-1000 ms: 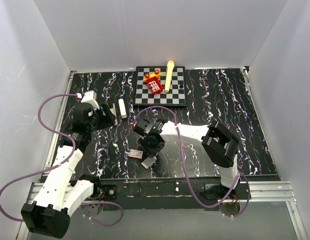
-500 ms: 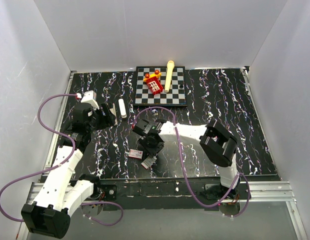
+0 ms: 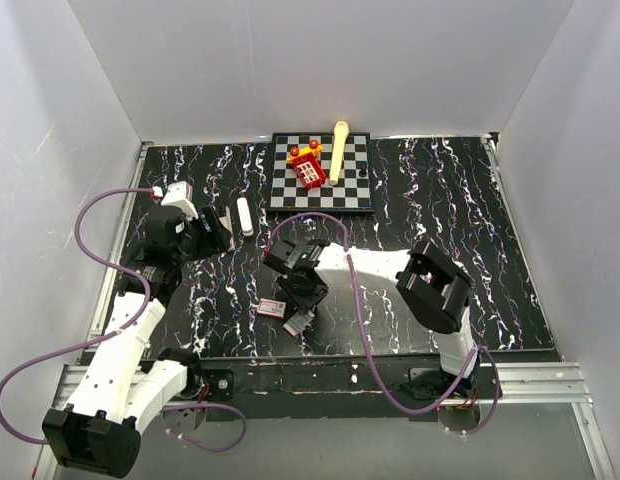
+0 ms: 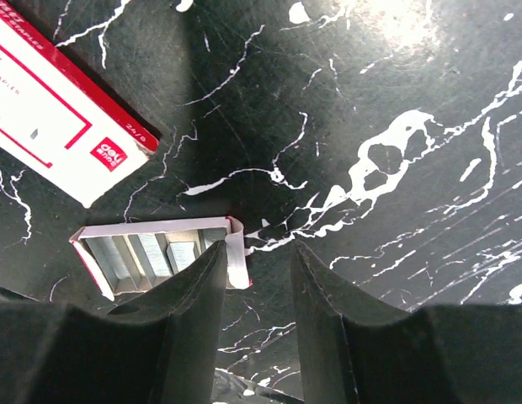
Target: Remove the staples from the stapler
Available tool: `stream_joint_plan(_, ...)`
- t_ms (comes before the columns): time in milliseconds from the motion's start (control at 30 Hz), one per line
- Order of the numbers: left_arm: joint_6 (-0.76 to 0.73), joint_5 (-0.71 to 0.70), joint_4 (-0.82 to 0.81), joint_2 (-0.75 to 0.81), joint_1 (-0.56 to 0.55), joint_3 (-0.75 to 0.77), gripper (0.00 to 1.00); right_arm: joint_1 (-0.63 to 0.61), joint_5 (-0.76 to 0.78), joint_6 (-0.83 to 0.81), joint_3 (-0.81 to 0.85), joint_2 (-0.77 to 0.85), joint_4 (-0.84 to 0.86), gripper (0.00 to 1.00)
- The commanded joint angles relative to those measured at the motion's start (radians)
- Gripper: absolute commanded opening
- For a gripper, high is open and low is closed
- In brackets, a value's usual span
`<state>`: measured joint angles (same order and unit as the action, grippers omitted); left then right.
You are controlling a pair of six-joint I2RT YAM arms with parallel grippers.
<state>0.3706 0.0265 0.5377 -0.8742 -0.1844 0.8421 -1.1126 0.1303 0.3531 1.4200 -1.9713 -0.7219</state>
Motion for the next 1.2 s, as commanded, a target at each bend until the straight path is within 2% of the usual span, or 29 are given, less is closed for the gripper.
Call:
stream_joint_plan(0, -0.004, 0.01, -0.019, 0.02, 0.008, -0.008, 0.65, -0.013, 0.086, 0.026, 0.045, -0.008, -0.042, 0.43)
stream_joint_plan(233, -0.004, 0.013, -0.021, 0.02, 0.008, -0.006, 0.65, -0.023, 0.117, 0.029, 0.051, -0.008, -0.048, 0.43)
stream_joint_plan(567, -0.002, 0.015, -0.021, 0.017, 0.01, -0.006, 0.65, -0.027, 0.017, 0.026, 0.033, 0.043, -0.013, 0.43)
stream_joint_plan(1167, -0.004, 0.016, -0.022, 0.032, 0.01, -0.009, 0.65, -0.027, 0.008, 0.029, 0.056, 0.068, -0.028, 0.43)
